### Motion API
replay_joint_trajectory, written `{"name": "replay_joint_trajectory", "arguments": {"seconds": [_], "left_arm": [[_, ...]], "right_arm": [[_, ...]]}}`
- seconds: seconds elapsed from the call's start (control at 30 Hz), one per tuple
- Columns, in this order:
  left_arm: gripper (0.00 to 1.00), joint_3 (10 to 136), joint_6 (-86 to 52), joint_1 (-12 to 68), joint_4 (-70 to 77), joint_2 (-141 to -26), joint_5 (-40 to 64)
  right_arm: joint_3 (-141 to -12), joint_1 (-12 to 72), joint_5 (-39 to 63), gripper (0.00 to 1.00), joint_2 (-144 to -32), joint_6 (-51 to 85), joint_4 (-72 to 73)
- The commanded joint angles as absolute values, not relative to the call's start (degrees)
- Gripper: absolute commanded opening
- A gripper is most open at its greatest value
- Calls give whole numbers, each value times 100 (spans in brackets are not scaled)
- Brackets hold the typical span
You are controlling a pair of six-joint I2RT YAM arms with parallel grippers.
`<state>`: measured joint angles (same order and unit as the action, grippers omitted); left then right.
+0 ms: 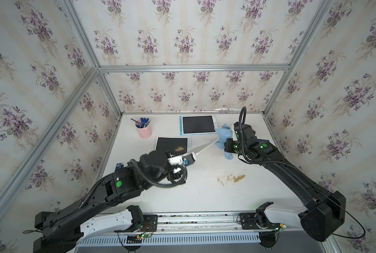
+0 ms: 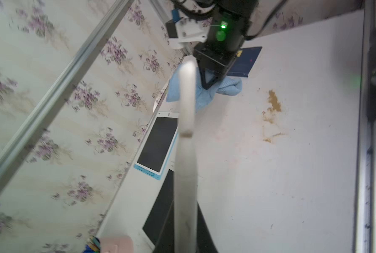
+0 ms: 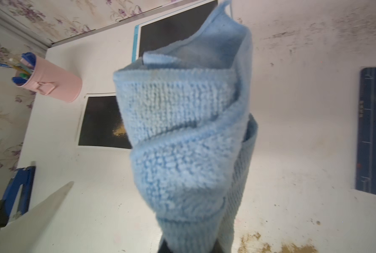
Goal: Wipe the drawing tablet
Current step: Place the cleaning item at the center of the board.
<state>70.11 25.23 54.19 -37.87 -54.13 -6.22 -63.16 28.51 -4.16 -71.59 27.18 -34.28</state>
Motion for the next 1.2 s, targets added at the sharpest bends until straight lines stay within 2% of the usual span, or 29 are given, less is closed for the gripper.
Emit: {"name": "replay_joint_trajectory", "arguments": {"seconds": [0.0,0.1,0.2,0.3,0.4,0.57,0.7,0.8,0.93,1.1,1.13,1.17], "left_arm": [[0,7334,188,4507,-4667,-5713,2059],[0,7064,-675,3729,-4162,-5700,3803],[0,6115,-2444,2519,-2534,-5449,5822],[0,5036,-3913,1722,-911,-5191,6716],[0,4923,-3521,1601,-1667,-5171,6578],[0,4622,-3396,1483,-1682,-5198,6672],[0,4425,-3356,1312,-1442,-5148,6815],[0,4371,-3188,1240,-1399,-5124,6858],[0,4210,-3040,1158,-1222,-5092,6959],[0,4012,-3059,1055,-806,-4973,7093],[0,3992,-3069,1039,-751,-4951,7109],[0,3982,-3065,1029,-715,-4945,7110]], "right_arm": [[-6302,2848,-1138,0,-7053,2775,-3764],[-6211,2848,-1219,0,-6898,2819,-3766],[-6111,2848,-1097,0,-6838,2769,-3737],[-5985,2848,-829,0,-6799,2670,-3656],[-5791,2848,-730,0,-6700,2646,-3531],[-5645,2734,-1272,0,-6957,2732,-3428],[-5616,1695,-395,0,-7730,2690,-2662],[-5896,1181,-895,0,-8438,2854,-2251],[-6375,1012,-1662,0,-9287,2996,-2033],[-6958,924,-1809,0,-10229,2988,-2188],[-6966,920,-1768,4,-10312,2976,-2154],[-6917,921,-1666,19,-10357,2909,-2048]]}}
